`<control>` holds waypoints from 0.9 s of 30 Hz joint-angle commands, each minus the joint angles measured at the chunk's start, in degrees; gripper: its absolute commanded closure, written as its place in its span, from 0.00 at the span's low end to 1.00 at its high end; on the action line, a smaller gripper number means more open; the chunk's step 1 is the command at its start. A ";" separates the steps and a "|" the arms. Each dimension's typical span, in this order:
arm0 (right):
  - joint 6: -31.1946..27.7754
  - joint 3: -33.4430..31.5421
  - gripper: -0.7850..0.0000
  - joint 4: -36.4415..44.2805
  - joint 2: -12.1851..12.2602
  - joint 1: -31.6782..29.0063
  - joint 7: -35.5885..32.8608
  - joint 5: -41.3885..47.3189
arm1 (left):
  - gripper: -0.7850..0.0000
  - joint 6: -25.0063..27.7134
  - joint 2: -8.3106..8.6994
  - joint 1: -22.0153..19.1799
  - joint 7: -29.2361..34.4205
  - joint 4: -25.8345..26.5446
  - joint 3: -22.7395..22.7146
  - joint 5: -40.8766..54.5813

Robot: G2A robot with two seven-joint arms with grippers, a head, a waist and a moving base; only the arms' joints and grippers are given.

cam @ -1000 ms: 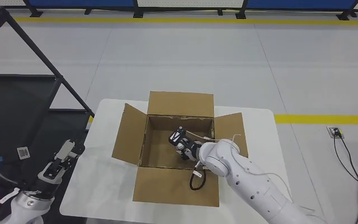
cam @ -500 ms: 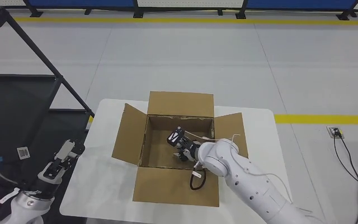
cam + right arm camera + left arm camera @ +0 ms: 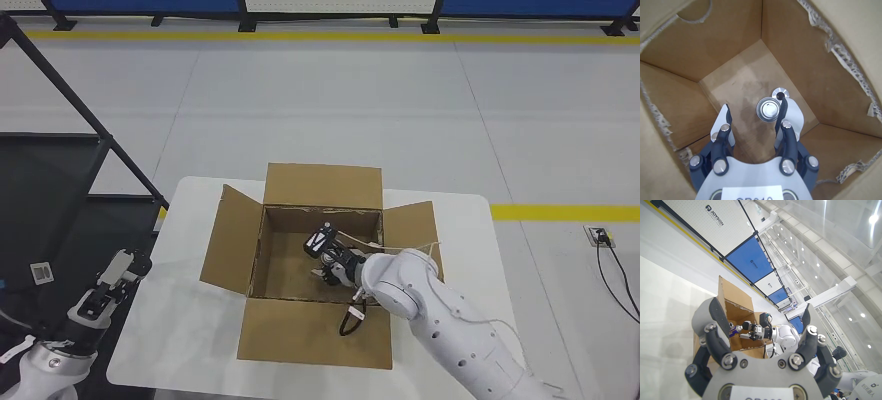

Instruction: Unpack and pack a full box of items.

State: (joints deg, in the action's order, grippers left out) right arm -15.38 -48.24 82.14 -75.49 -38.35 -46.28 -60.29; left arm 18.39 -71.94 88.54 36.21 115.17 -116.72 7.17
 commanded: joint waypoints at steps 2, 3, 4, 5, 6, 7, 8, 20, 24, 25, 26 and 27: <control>-1.23 -3.80 0.18 6.06 1.11 -3.31 -1.51 1.78 | 0.00 0.00 0.00 0.00 0.00 0.00 0.00 0.00; -2.03 -5.31 0.09 8.56 1.55 -4.75 -2.08 2.69 | 0.00 0.00 0.00 0.00 0.00 0.00 0.00 0.00; -2.46 -7.05 0.00 11.07 2.02 -6.27 -2.54 3.32 | 0.00 0.00 0.00 0.00 0.00 0.00 0.00 0.00; -3.04 -8.69 0.00 13.76 2.48 -7.93 -3.00 3.95 | 0.00 0.00 0.00 0.00 0.00 0.00 0.00 0.00; -3.87 -10.37 0.00 16.52 2.93 -9.72 -3.23 4.92 | 0.00 0.00 0.00 0.00 0.00 0.00 0.00 0.00; -4.15 -12.31 0.00 19.17 3.36 -11.61 -3.24 5.87 | 0.00 0.00 0.00 0.00 0.00 0.00 0.00 0.00; -4.25 -14.30 0.00 21.93 3.76 -13.63 -2.71 6.84 | 0.00 0.00 0.00 0.00 0.00 0.00 0.00 0.00; -4.72 -17.11 0.00 26.19 4.49 -16.74 -3.53 5.72 | 0.00 0.00 0.00 0.00 0.00 0.00 0.00 0.00; -3.93 -18.04 0.00 26.12 4.53 -17.40 -1.54 6.56 | 0.00 -3.81 0.53 -1.63 2.96 -0.74 2.23 -5.31; -4.09 -19.24 0.00 26.34 4.63 -17.98 -0.12 8.19 | 0.00 -4.76 0.78 -2.91 4.19 -1.50 3.01 -7.32; -4.87 -20.86 0.00 26.65 4.78 -18.59 1.04 10.64 | 0.00 -5.53 1.03 -4.23 5.65 -2.23 4.01 -9.26; -5.50 -22.99 0.00 26.94 5.00 -19.29 2.11 13.03 | 0.00 -6.17 1.28 -5.42 7.40 -3.11 5.04 -10.75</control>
State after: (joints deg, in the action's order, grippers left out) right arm -20.25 -69.25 108.84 -70.67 -57.08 -45.23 -49.79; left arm 12.81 -70.88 84.34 41.93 112.89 -112.67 -1.75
